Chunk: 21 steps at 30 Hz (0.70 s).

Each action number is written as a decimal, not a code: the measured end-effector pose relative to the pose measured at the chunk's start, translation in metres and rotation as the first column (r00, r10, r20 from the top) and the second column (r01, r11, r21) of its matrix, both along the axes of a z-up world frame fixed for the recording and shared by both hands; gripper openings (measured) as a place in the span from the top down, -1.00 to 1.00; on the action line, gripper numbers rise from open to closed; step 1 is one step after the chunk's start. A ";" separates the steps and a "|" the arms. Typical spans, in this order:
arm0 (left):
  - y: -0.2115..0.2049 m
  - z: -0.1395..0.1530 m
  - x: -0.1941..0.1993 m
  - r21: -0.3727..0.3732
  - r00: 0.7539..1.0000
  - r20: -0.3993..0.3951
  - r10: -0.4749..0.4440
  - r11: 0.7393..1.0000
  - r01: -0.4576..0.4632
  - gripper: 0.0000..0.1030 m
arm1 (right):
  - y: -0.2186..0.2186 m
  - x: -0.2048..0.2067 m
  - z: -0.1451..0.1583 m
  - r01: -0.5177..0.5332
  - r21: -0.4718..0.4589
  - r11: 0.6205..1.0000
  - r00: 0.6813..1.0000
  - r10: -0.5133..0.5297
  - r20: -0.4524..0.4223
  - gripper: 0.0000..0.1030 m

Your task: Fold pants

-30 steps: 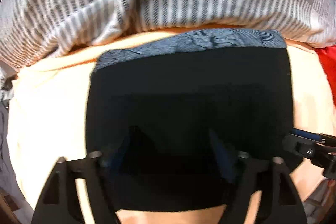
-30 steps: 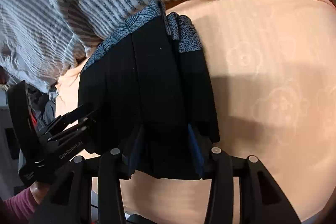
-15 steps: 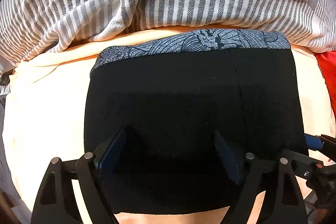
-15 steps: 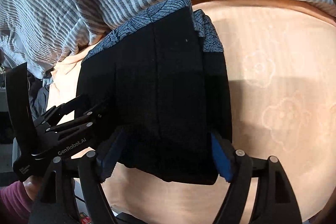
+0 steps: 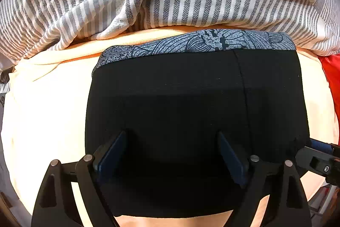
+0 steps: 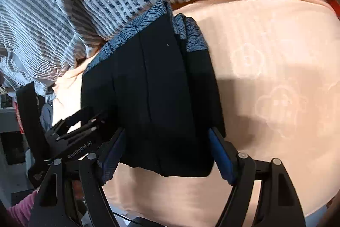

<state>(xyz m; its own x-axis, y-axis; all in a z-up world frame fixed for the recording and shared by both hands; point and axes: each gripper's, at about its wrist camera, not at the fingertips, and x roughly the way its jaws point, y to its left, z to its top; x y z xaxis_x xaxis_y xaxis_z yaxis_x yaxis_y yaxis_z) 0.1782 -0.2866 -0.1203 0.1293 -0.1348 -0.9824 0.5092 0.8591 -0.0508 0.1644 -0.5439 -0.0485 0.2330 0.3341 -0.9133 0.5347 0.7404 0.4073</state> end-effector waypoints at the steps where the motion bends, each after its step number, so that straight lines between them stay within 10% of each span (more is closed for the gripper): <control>1: 0.000 0.000 0.000 0.001 1.000 0.000 0.002 1.000 -0.002 -0.71 | 0.000 0.000 0.000 0.000 -0.009 1.000 1.000 0.000 -0.007 -0.55; 21: 0.033 0.037 -0.006 -0.070 0.997 0.068 0.046 0.997 -0.041 -0.71 | 0.023 -0.007 0.007 -0.161 -0.255 0.953 0.986 0.142 -0.090 -0.64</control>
<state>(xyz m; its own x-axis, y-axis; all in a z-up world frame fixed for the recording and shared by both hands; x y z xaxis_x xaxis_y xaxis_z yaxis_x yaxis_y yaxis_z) 0.1720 -0.2536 -0.0835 0.2044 -0.1938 -0.9595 0.4757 0.8763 -0.0756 0.1570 -0.5212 -0.0418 0.1305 0.1087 -0.9855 0.4282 0.8903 0.1549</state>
